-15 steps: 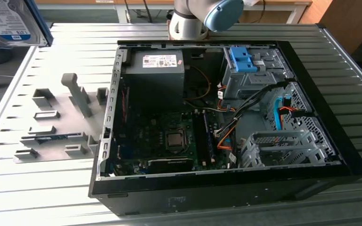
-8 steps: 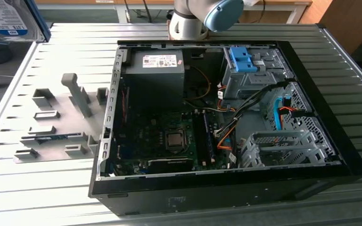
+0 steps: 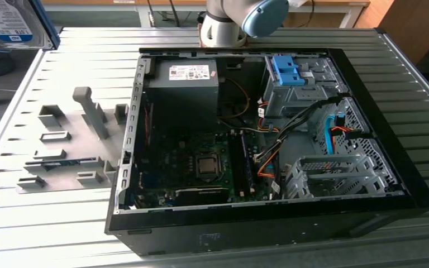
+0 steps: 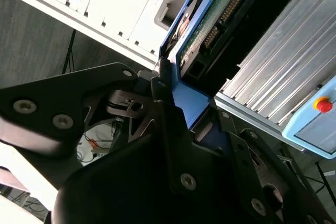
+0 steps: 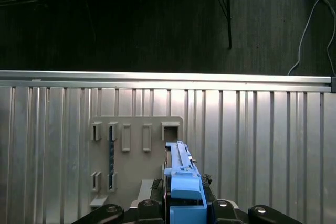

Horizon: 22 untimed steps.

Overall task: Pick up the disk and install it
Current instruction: 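Pick up the disk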

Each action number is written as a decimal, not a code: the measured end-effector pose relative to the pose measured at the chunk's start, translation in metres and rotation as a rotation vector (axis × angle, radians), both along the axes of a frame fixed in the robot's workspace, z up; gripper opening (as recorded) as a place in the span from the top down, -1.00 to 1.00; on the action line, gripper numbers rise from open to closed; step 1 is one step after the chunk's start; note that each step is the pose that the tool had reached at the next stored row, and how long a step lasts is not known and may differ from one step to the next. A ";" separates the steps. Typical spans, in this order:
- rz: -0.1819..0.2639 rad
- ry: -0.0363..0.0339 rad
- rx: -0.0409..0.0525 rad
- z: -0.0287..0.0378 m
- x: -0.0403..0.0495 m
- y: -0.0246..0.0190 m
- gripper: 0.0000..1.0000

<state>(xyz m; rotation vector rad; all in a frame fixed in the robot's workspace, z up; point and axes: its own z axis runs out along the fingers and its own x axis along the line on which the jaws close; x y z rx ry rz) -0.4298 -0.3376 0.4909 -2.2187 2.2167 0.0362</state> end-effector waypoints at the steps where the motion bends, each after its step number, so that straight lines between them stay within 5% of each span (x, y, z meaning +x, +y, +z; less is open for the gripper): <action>1: 0.000 0.0000 0.0000 0.0000 0.0000 0.0000 0.27; 9: 0.000 -0.0001 0.0001 0.0000 0.0046 0.0000 0.27; 22: 0.000 -0.0001 0.0001 0.0000 0.0247 0.0000 0.27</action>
